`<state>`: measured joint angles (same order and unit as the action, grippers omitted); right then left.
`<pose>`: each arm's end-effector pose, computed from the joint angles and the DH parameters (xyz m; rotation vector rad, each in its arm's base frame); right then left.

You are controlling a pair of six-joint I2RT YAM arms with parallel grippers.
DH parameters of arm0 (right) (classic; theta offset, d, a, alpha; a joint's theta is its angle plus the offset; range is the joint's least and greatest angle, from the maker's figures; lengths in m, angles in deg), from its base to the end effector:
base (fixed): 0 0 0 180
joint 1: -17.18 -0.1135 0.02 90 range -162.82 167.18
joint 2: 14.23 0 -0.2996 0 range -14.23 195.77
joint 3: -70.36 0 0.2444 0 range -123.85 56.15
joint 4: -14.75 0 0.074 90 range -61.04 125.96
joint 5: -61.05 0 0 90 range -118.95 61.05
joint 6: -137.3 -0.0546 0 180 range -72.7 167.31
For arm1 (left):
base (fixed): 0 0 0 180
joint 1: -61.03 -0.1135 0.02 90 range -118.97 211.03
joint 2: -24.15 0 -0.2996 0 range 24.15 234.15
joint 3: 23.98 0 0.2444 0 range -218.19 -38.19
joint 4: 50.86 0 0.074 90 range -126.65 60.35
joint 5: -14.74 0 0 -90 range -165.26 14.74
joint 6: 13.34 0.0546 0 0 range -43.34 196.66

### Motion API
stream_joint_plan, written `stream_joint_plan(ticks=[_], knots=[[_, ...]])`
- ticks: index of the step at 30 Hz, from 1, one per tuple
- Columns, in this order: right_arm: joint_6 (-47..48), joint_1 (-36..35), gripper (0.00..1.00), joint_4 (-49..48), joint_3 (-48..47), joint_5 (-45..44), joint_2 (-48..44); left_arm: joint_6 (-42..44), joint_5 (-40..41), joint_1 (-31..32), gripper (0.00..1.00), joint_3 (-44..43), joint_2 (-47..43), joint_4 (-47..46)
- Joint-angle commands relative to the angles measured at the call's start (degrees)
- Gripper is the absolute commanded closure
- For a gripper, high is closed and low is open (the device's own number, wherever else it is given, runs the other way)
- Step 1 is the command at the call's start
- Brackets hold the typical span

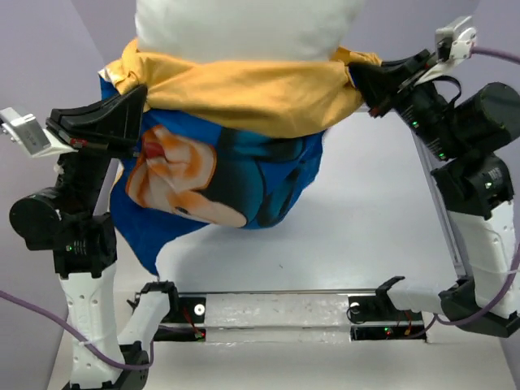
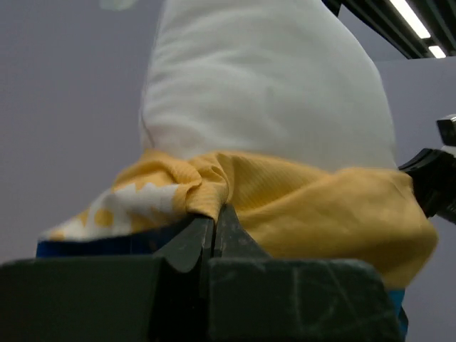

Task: Put the pillow into the pillowcase

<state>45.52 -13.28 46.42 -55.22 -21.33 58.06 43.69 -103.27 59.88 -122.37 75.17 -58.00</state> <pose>0.1636 0.1046 0.6420 -0.4148 1.1434 0.5722 0.0685 -0.0243 0.6257 0.2796 0.7331 -0.6785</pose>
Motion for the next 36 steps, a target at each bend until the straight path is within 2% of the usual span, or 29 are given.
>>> stream_joint_plan(ticks=[1,3,4,5,6,7,8,10,11,13,14,15,16,18,19,21,23,24,25,26,27,28,30,31,32,33,34,35,36], knots=[[1.07,3.48,1.00,-0.42,-24.32,1.06,10.92,1.47,-2.59,-2.46,1.00,-20.38,8.70,-2.33],[0.55,2.95,1.00,1.09,-33.38,4.85,11.56,4.31,-2.48,-2.19,1.00,-30.31,7.88,2.69],[0.29,2.95,1.00,-0.74,-24.07,4.17,5.81,4.67,-2.75,-1.93,1.00,-26.08,4.82,1.06],[0.72,2.95,1.00,-14.07,-11.02,-0.54,2.19,3.45,-0.84,-1.93,1.00,-5.59,1.39,-3.05],[0.99,2.95,1.00,-16.20,-1.14,-2.85,1.28,1.96,3.18,-1.93,1.00,2.71,-0.38,-8.57],[1.16,4.51,1.00,-9.35,-12.70,-0.70,10.15,0.47,2.44,-2.97,1.00,-4.60,3.95,-8.02],[1.78,4.53,1.00,5.60,-28.57,0.54,16.41,0.02,-1.48,-3.59,1.00,-15.20,7.91,-3.84],[-0.47,4.53,1.00,8.65,-65.09,5.27,25.93,-1.29,-3.89,-3.51,1.00,-41.61,14.42,-0.55],[-1.20,4.53,1.00,7.61,-57.72,7.65,25.10,-2.18,-3.72,-3.51,1.00,-43.85,14.71,0.24],[-1.99,4.53,1.00,-9.44,-22.95,3.86,2.94,0.35,-3.21,-3.42,1.00,-32.62,5.53,-0.35],[-2.26,4.53,1.00,-18.50,6.48,1.11,-3.32,0.71,-0.23,-3.51,1.00,-6.09,0.27,-4.72],[-2.09,4.53,1.00,-17.81,9.56,-0.13,-3.56,-2.50,4.50,-3.51,1.00,5.40,-3.87,-14.07],[-1.22,4.53,1.00,-13.80,8.72,-0.06,-1.21,-3.84,2.98,-3.51,1.00,9.96,-1.91,-13.73],[-0.77,4.53,1.00,-10.00,-5.54,1.34,2.31,-4.55,-1.85,-3.86,1.00,-5.22,3.71,-9.43],[-0.77,4.53,1.00,-7.55,-14.31,4.39,5.02,-4.04,-2.57,-3.69,1.00,-19.21,6.17,-8.98],[-1.29,4.53,1.00,-5.24,-29.62,7.40,6.19,-2.72,-3.18,-3.78,1.00,-25.40,6.20,-6.44],[-2.96,4.53,1.00,-8.99,-18.00,8.74,-1.15,-0.44,-2.15,-3.86,1.00,-7.84,-0.55,-6.95],[-3.49,4.53,1.00,-20.59,2.36,6.99,-4.58,-0.17,3.78,-3.86,1.00,1.73,-3.27,-10.79],[-3.75,4.53,1.00,-22.44,6.04,4.19,-5.83,-0.69,3.67,-3.86,1.00,7.83,-1.39,-11.00],[-1.75,4.53,1.00,-20.03,3.21,1.46,0.77,-4.35,1.14,-4.04,1.00,6.50,2.29,-10.30],[0.01,4.53,1.00,-8.17,-4.74,1.35,6.49,-5.60,-4.45,-4.39,1.00,0.05,5.98,-9.17],[1.15,4.53,1.00,-1.70,-29.96,3.00,17.07,-6.40,-5.81,-3.69,1.00,-20.20,12.45,-7.50],[0.64,4.53,1.00,6.01,-56.82,5.21,23.49,-1.77,-3.30,-3.60,1.00,-47.07,21.08,7.08],[-0.23,4.53,1.00,5.40,-62.94,6.00,22.90,-1.92,-4.50,-3.69,1.00,-57.13,21.13,9.80],[-0.07,4.53,1.00,5.05,-53.34,7.66,19.24,-1.92,-6.42,-3.69,1.00,-64.80,22.96,12.70],[-0.06,4.53,1.00,-3.13,-37.32,8.20,5.11,2.52,-7.75,-3.95,1.00,-59.40,21.50,16.82],[-0.50,4.53,1.00,-17.74,-15.32,6.38,-3.47,2.04,-6.72,-4.04,1.00,-45.34,10.96,9.12],[-1.90,4.53,1.00,-27.55,8.30,0.70,-8.17,-1.71,-4.10,-3.95,1.00,-7.00,4.67,-4.53],[-0.43,4.53,1.00,-20.16,6.97,-1.36,-4.04,-4.36,-0.33,-4.04,1.00,0.09,2.35,-11.54]])
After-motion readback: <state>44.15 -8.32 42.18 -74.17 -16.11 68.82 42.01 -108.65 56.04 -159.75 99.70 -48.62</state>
